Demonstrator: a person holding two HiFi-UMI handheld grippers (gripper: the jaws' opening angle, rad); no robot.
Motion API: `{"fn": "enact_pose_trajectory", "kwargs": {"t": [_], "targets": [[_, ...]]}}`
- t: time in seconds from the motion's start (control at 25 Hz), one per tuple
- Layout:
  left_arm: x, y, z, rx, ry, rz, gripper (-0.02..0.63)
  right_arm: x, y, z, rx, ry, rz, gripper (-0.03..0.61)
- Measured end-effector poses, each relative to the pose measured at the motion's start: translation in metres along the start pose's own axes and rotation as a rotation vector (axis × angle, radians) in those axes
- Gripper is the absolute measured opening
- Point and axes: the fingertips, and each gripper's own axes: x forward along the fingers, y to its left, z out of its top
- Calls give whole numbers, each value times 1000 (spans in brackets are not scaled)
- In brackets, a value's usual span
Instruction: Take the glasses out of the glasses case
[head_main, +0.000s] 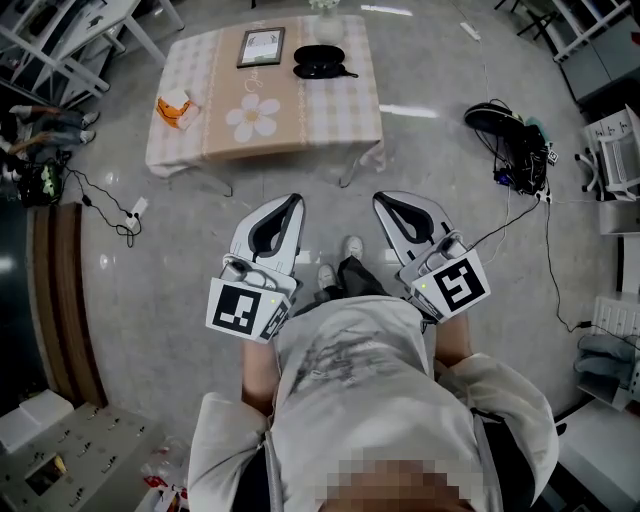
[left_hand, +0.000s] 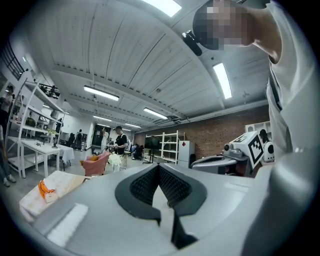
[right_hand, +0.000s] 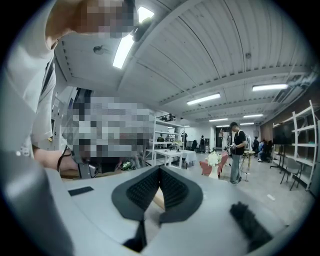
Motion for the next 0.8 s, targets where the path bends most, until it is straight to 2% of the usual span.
{"fn": "enact_pose_trajectory", "kwargs": {"t": [0.8], "targets": [[91, 28, -4, 7, 5, 101, 8, 45, -92, -7, -5, -18, 125, 17]]}}
